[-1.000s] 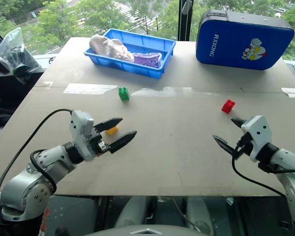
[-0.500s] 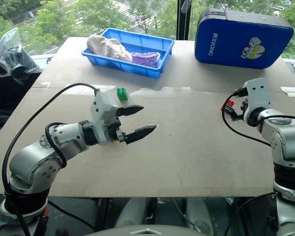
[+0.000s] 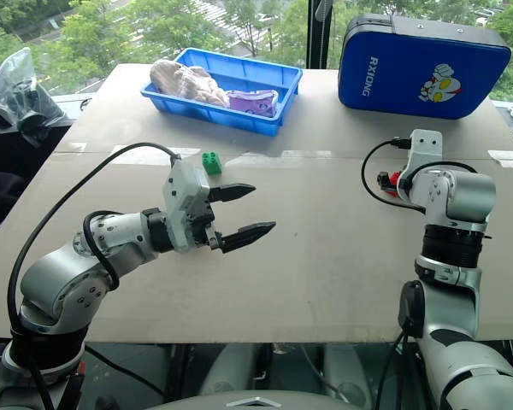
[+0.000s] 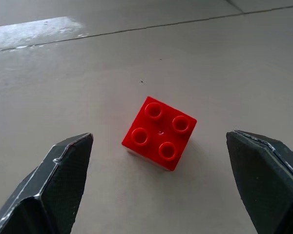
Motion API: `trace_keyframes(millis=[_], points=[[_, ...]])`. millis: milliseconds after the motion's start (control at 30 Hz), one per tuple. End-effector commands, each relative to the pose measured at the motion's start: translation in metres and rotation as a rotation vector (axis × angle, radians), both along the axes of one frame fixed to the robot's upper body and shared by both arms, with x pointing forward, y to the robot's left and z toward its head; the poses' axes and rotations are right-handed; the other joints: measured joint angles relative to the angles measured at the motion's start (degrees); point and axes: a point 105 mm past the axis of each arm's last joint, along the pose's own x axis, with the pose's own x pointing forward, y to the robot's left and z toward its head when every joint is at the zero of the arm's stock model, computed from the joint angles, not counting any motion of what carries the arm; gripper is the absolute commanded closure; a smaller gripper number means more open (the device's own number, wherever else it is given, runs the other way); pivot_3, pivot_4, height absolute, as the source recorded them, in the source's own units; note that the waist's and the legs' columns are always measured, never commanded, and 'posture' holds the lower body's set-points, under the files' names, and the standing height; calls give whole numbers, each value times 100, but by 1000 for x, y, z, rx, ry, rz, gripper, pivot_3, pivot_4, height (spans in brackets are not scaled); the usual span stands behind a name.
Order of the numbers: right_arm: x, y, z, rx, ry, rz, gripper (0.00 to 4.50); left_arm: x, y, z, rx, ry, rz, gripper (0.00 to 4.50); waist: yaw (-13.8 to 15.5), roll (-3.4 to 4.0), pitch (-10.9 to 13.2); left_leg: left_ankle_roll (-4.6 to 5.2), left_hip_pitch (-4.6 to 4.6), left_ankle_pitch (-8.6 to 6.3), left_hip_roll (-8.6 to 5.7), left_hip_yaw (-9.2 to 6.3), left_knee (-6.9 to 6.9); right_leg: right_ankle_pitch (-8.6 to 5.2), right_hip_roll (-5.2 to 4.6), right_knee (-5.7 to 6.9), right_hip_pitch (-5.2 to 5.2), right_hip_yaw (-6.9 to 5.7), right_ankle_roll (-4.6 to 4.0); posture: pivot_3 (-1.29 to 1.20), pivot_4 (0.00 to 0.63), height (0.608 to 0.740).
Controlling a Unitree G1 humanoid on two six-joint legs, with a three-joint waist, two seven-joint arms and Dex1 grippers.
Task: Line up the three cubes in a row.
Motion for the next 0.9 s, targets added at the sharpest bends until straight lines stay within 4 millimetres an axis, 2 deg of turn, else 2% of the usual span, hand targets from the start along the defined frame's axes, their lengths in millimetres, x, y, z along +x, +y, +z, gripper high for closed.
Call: trace_keyframes(millis=[33,300,467,567,667,733,767,900], points=[[4,-5,9,-33,-23,-99,0,-6,-3,10,-10,-55,-2,21,-7,1,0,0,-2,0,0,-1,0,0,0,0,-1,0,0,0,150,740],[9,-1,7,-43,-20,-160,0,-7,-3,21,-68,-71,-23,21,-77,4,2,0,-2,0,-2,0,-1,0,-2,0,-2,0,0,0,150,740],[11,4,4,-41,-21,-153,0,-14,-3,20,-76,-62,-74,21,-135,5,3,0,0,0,-1,0,-4,0,0,0,-3,1,0,0,150,740],[15,7,5,-31,-36,-147,752,-15,-4,20,-80,-64,-87,0,-137,6,4,0,1,0,0,0,-5,0,1,1,-3,1,0,0,150,740],[16,7,5,-37,-45,-133,2232,-15,-4,19,-89,-62,-90,0,-134,10,6,0,0,0,0,0,-5,0,1,1,-3,1,0,0,150,740],[17,8,5,-41,-55,-116,2975,-15,-2,18,-89,-59,-86,0,-132,11,7,0,0,0,0,0,-5,0,1,0,-3,1,0,0,150,740],[17,7,4,-46,-58,-110,3212,-15,-2,17,-89,-58,-84,0,-131,12,7,0,-1,0,-1,0,-5,0,1,-1,-3,1,0,0,150,740],[15,2,5,-118,-83,-35,3211,-15,3,11,-88,-43,-65,0,-130,12,7,0,-1,0,-1,1,-6,-1,0,-2,-3,1,0,0,150,740]])
